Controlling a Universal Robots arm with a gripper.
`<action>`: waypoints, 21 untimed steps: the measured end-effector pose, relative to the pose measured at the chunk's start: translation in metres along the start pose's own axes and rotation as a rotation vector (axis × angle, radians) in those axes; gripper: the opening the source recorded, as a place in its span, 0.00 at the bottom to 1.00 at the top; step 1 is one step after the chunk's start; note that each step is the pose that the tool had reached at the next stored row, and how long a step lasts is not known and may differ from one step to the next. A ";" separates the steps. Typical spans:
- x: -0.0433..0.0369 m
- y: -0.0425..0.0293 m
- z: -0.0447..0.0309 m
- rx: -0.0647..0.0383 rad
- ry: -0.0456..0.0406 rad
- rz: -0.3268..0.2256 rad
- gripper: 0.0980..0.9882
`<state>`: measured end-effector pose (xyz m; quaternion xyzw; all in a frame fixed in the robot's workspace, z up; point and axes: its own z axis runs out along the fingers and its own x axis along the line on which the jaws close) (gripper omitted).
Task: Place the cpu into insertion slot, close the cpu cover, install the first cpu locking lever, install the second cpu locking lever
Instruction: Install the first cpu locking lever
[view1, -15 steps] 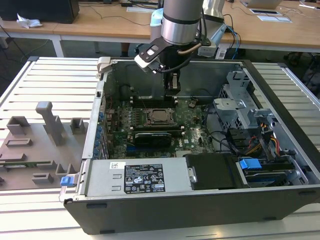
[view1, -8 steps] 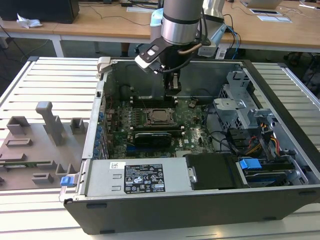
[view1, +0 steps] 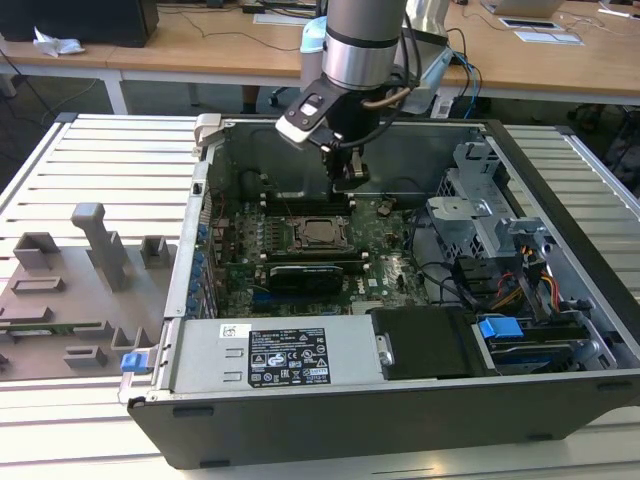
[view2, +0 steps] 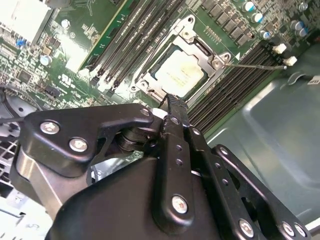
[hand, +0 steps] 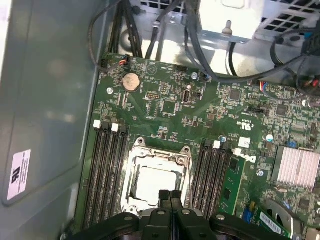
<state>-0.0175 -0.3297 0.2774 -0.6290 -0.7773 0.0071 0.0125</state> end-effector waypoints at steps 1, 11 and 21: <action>0.0000 0.0000 0.0000 0.000 -0.0003 -0.011 0.01; 0.0000 0.0000 0.0000 0.002 -0.0044 -0.165 0.01; 0.0000 0.0000 0.0000 0.004 -0.0097 -0.363 0.01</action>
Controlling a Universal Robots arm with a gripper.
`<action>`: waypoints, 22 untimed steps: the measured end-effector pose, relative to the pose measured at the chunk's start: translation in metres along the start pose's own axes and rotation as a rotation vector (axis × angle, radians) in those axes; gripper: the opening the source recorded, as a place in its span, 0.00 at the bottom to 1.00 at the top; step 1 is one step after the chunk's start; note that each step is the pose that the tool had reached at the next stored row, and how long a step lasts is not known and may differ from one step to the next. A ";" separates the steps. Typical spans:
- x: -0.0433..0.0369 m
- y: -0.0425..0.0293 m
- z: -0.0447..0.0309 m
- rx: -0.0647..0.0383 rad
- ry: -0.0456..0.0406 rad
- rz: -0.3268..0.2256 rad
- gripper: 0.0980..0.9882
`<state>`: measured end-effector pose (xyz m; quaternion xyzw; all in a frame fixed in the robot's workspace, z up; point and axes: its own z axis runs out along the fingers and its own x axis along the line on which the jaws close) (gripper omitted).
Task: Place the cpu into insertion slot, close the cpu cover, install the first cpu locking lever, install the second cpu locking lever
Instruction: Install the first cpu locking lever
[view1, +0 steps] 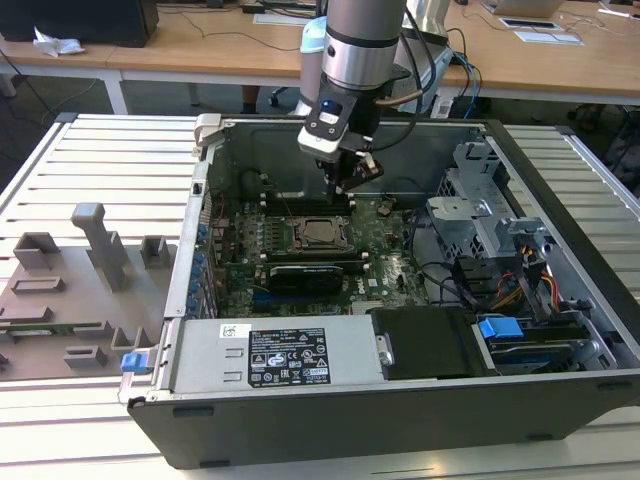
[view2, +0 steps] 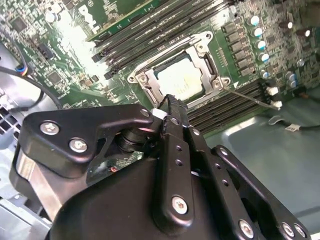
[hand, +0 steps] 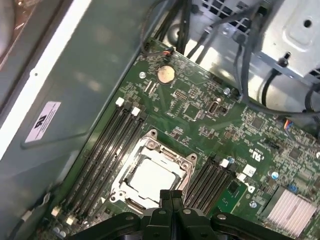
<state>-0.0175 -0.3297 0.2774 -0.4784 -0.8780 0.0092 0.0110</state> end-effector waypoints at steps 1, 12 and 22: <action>0.0000 0.0000 0.0000 0.000 -0.0006 -0.022 0.01; 0.0000 0.0000 0.0000 0.002 -0.0052 -0.193 0.01; 0.0000 0.0000 0.0000 0.004 -0.0103 -0.385 0.01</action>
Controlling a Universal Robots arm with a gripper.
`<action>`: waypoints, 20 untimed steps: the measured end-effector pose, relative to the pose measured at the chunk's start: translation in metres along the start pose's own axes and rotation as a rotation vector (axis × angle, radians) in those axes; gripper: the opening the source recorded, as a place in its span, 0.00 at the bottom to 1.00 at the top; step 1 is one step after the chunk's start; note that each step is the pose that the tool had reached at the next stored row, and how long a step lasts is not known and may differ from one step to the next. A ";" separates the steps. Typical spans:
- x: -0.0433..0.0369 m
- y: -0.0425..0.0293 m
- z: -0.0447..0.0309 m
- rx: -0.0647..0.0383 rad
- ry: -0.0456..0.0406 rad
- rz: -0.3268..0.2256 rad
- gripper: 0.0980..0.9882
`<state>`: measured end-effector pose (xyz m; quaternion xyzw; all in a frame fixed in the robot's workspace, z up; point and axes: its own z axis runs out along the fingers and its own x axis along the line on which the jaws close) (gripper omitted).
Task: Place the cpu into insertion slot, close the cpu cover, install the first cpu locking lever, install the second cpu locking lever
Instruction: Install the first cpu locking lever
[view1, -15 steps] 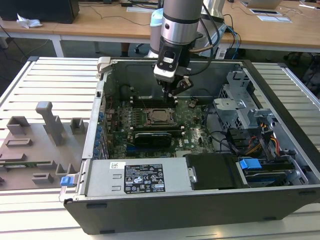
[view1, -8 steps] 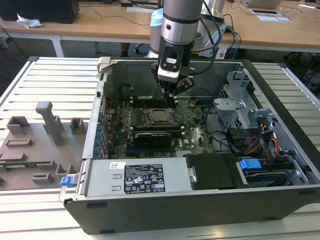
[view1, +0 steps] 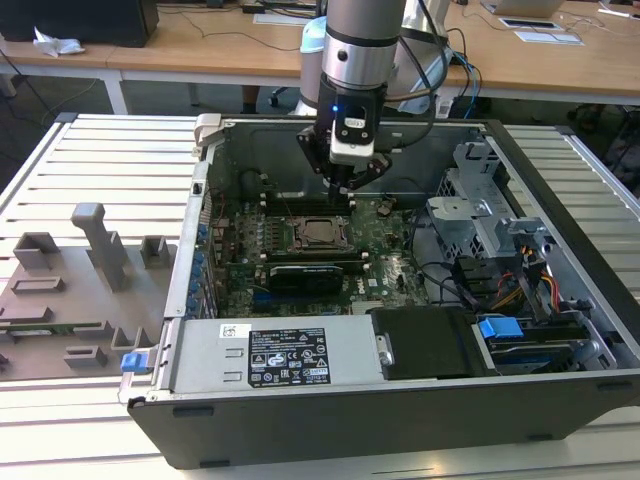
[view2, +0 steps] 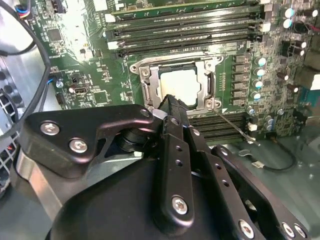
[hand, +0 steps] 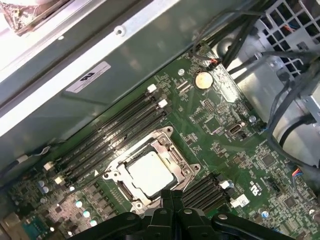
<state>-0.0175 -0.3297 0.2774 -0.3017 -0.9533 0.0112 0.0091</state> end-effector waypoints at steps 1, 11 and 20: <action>0.0000 0.0000 0.0000 0.000 -0.0003 -0.013 0.01; 0.0000 0.0000 0.0000 0.001 -0.0037 -0.139 0.01; 0.0000 0.0000 0.0000 0.003 -0.0067 -0.251 0.01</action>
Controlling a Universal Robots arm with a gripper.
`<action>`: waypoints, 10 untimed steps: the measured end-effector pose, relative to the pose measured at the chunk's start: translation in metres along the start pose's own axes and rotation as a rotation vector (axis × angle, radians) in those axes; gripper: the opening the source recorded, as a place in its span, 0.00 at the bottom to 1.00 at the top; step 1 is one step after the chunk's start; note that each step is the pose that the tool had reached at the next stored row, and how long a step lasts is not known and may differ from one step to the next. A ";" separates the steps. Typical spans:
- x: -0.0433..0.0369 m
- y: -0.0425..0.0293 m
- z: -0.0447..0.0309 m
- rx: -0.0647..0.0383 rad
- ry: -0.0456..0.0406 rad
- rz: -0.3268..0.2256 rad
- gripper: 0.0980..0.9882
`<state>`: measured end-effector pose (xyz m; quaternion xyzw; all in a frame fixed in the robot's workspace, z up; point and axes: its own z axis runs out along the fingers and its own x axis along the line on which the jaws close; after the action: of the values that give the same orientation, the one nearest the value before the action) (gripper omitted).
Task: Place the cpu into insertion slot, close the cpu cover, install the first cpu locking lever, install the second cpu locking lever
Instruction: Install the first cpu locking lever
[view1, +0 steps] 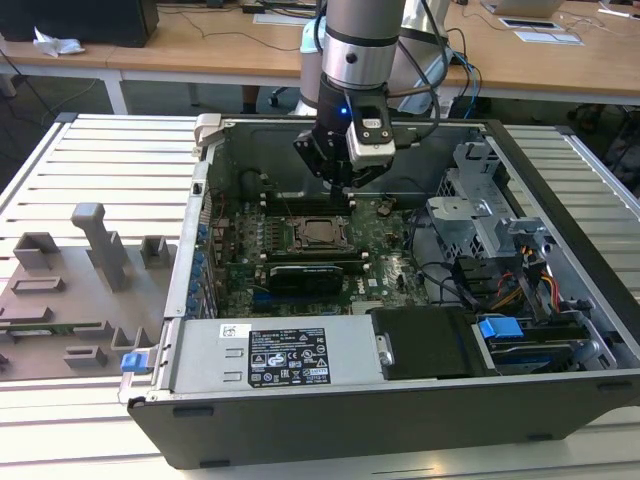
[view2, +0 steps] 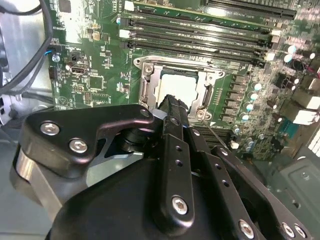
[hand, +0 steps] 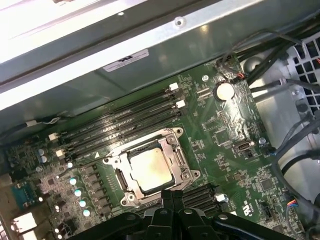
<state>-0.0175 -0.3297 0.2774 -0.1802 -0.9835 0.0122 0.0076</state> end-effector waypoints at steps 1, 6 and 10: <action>0.0000 0.0000 0.0000 0.000 -0.0003 -0.013 0.01; 0.0000 0.0000 0.0000 0.001 -0.0020 -0.075 0.01; 0.0000 0.0000 0.0000 0.001 -0.0036 -0.137 0.01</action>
<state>-0.0175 -0.3297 0.2774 -0.1125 -0.9935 0.0127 0.0068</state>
